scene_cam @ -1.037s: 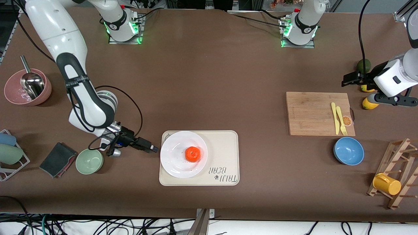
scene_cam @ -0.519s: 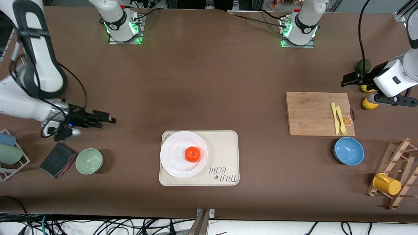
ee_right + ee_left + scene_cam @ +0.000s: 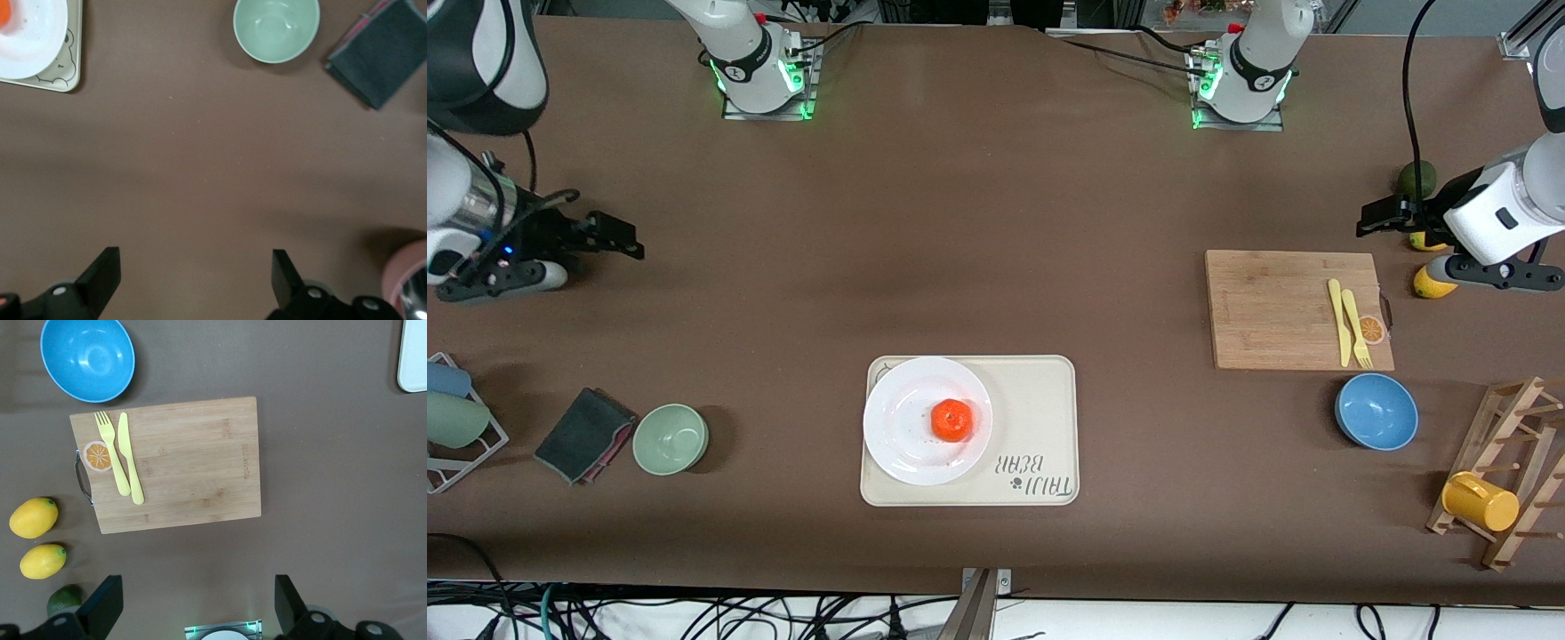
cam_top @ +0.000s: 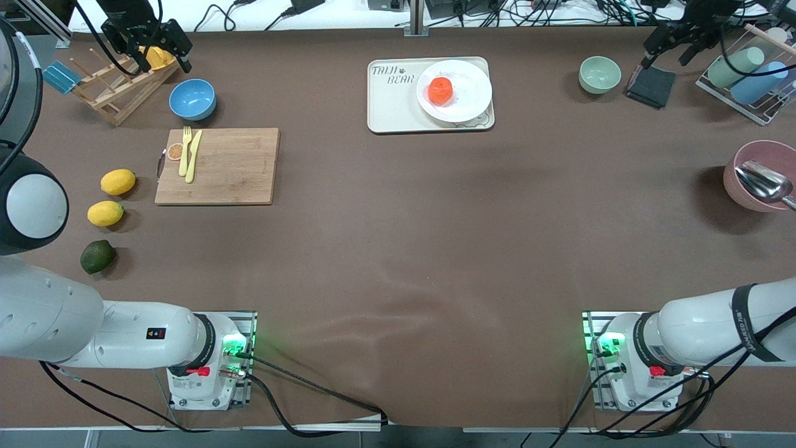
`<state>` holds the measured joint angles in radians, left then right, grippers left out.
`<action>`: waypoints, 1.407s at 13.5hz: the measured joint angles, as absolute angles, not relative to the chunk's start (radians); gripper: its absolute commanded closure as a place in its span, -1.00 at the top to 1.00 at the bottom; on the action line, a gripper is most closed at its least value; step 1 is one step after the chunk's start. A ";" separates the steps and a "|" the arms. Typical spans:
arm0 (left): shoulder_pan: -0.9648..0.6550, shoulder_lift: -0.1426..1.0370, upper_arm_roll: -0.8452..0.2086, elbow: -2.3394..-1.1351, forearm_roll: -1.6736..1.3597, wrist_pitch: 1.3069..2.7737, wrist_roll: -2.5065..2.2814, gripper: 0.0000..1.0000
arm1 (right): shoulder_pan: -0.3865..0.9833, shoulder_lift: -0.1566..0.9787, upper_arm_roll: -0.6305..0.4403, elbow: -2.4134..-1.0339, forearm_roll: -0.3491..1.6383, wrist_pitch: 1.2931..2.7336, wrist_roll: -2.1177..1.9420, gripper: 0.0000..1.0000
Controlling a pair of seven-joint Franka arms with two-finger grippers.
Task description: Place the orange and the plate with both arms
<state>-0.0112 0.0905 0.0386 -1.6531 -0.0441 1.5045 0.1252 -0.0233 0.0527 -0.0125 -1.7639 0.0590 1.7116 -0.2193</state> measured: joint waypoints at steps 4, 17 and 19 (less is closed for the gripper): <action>-0.011 0.091 0.039 -1.653 -0.044 1.505 0.125 1.00 | -0.021 0.042 -0.013 -1.643 0.033 1.588 -0.198 1.00; -0.011 0.091 0.039 -1.653 -0.044 1.505 0.125 1.00 | -0.022 0.041 -0.037 -1.540 0.019 1.472 -0.196 1.00; -0.011 0.091 0.039 -1.653 -0.044 1.505 0.125 1.00 | -0.023 0.041 -0.037 -1.515 0.011 1.452 -0.196 1.00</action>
<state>-0.0114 0.0906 0.0386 -1.6531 -0.0441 1.5045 0.1252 -0.0228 0.0411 -0.0372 -1.5153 0.0110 1.4524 -0.1960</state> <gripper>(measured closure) 0.000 0.000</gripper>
